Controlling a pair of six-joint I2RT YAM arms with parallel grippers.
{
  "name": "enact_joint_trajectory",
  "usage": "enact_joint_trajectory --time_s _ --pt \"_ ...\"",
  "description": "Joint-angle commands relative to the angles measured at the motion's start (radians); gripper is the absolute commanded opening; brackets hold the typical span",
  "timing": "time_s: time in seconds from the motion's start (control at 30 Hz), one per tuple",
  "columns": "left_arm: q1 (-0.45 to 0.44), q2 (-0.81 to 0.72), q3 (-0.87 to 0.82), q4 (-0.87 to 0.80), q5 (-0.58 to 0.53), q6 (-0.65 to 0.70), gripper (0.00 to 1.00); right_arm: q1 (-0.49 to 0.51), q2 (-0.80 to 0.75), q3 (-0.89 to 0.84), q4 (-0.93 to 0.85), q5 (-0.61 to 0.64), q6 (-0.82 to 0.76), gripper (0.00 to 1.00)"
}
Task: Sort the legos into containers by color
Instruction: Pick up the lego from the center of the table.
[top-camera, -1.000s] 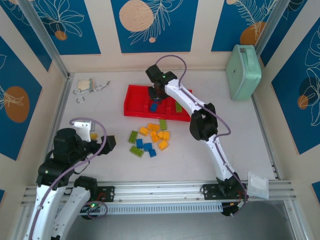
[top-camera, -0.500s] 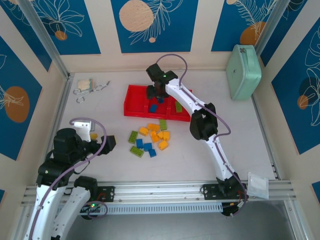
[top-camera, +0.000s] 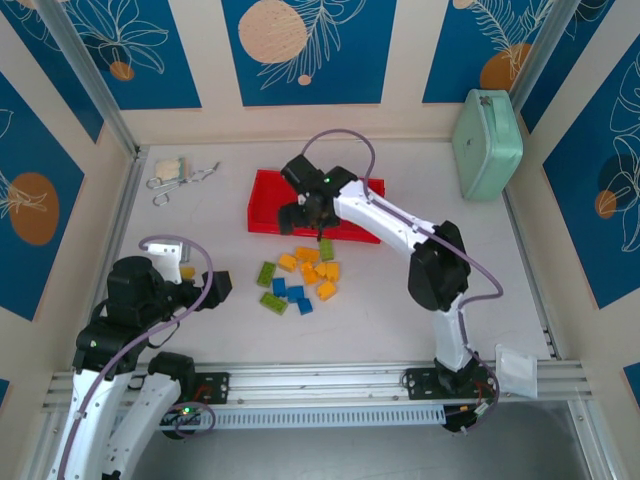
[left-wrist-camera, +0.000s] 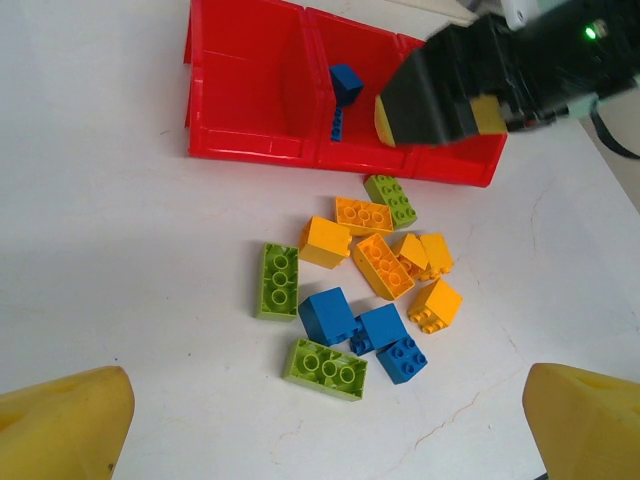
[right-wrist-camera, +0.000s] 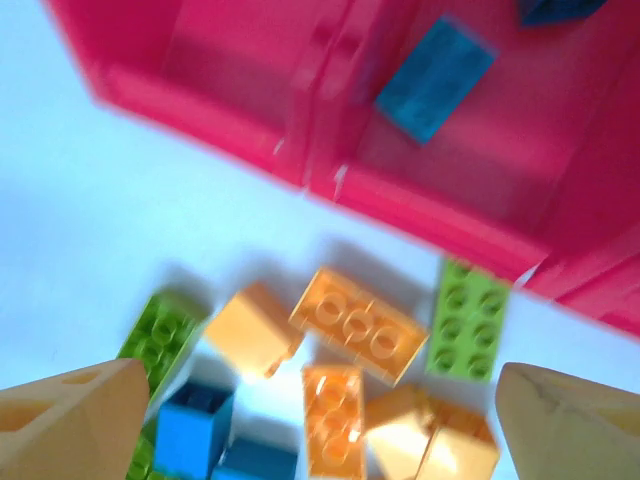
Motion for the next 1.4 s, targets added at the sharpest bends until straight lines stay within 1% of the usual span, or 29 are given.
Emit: enact_joint_trajectory --time_s 0.0,0.07,0.13,0.23,0.27,0.3,0.37,0.43,0.5,0.57,0.7,0.83,1.07,1.37 --pt "-0.001 0.004 -0.009 0.017 -0.005 -0.004 0.99 0.031 -0.067 -0.126 0.068 -0.105 -0.098 0.90" --pt "-0.001 0.003 -0.009 0.018 -0.003 -0.006 0.99 0.074 -0.137 -0.243 0.132 -0.092 -0.282 0.90" --pt "-0.002 0.006 -0.010 0.018 -0.002 -0.003 0.99 0.119 -0.192 -0.345 0.169 -0.080 -0.453 0.92" --pt "-0.001 0.011 -0.009 0.017 -0.006 -0.005 0.99 0.167 -0.240 -0.454 0.172 -0.140 -0.687 0.92" --pt "-0.001 0.012 -0.009 0.016 -0.007 -0.005 0.99 0.191 -0.259 -0.501 0.199 -0.122 -0.758 0.93" --pt "-0.002 0.011 -0.009 0.013 -0.007 -0.005 0.99 0.212 -0.272 -0.541 0.237 -0.088 -0.801 0.95" --pt "-0.001 0.009 -0.007 0.014 -0.007 -0.006 0.99 0.224 -0.290 -0.593 0.290 -0.098 -0.865 0.97" --pt "-0.001 0.007 -0.007 0.013 -0.010 -0.006 0.99 0.229 -0.281 -0.599 0.320 -0.106 -0.885 0.97" --pt "-0.001 0.008 -0.008 0.013 -0.011 -0.006 0.99 0.236 -0.255 -0.588 0.336 -0.085 -0.907 0.95" --pt "-0.001 0.008 -0.008 0.013 -0.013 -0.006 0.99 0.244 -0.215 -0.561 0.336 -0.063 -0.935 0.85" --pt "-0.001 0.007 -0.009 0.014 -0.009 -0.006 0.99 0.245 -0.151 -0.514 0.317 -0.063 -0.957 0.80" --pt "-0.001 0.001 -0.010 0.017 -0.009 -0.005 0.99 0.244 -0.105 -0.479 0.291 -0.065 -0.975 0.79" --pt "-0.001 0.002 -0.010 0.017 -0.011 -0.006 0.99 0.235 -0.071 -0.470 0.296 -0.062 -0.988 0.78" --pt "-0.001 -0.012 -0.013 0.023 -0.005 -0.003 0.99 0.231 -0.001 -0.439 0.308 -0.035 -0.951 0.72"
